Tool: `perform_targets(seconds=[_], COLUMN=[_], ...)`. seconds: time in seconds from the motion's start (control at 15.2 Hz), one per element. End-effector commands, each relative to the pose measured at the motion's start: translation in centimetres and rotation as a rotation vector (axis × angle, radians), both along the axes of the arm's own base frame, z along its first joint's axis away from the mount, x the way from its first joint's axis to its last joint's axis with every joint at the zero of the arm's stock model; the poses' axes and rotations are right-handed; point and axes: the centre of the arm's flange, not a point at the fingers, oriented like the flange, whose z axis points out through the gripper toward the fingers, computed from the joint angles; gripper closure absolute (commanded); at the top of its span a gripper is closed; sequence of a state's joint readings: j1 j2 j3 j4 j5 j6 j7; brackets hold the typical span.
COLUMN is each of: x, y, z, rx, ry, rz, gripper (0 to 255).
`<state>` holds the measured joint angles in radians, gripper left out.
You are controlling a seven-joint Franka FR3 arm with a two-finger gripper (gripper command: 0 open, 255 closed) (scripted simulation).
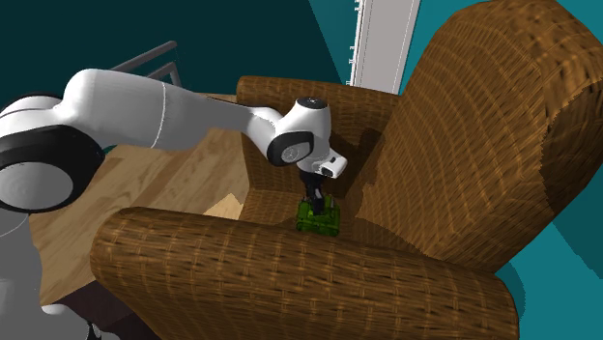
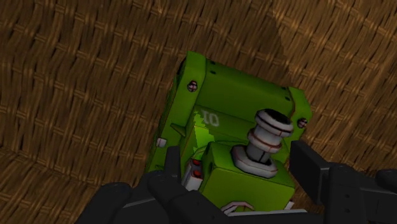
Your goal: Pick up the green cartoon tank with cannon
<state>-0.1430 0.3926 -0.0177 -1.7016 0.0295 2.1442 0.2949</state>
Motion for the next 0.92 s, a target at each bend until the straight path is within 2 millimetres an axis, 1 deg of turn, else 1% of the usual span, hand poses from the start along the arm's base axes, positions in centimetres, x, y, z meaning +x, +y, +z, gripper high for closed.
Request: perform_targets(seconds=[0.0, 0.73, 0.86], x=[0.0, 0.0, 0.0], y=[0.0, 0.0, 0.0], z=[1.0, 6.8, 6.8], rx=[0.000, 0.000, 0.000], ry=[-0.001, -0.001, -0.001], rz=[0.000, 0.000, 0.000], gripper=[255, 255, 255])
